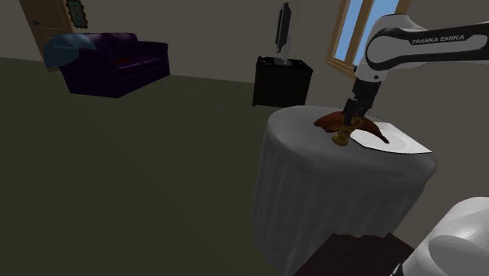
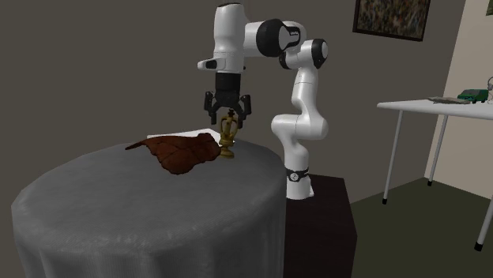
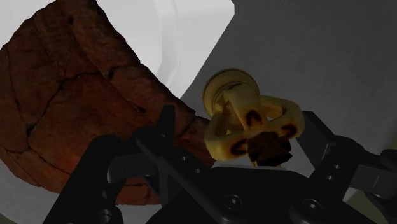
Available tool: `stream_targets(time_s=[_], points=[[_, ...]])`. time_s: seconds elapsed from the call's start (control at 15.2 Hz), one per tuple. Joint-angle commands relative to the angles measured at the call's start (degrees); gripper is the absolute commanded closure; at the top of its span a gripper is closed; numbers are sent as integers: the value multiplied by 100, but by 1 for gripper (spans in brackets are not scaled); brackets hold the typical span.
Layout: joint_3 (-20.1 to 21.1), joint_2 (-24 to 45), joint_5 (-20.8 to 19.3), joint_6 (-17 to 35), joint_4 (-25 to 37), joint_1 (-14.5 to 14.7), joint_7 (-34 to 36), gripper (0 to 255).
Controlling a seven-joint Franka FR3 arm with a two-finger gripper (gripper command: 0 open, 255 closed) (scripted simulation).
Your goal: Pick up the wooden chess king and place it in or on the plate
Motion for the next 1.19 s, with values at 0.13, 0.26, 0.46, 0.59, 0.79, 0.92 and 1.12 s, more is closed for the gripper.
stream_targets(time_s=[0.13,0.26,0.46,0.59,0.79,0.92,1.12], points=[[0,1,0,3,-1,0,0,0],[0,1,0,3,-1,0,0,255],[0,2,0,3,-1,0,0,255],[0,2,0,3,-1,0,0,255],[-1,2,0,4,-1,1,1,255],[12,9,12,-148,158,7,-10,255],[29,29,30,-375,404,16,-27,255]])
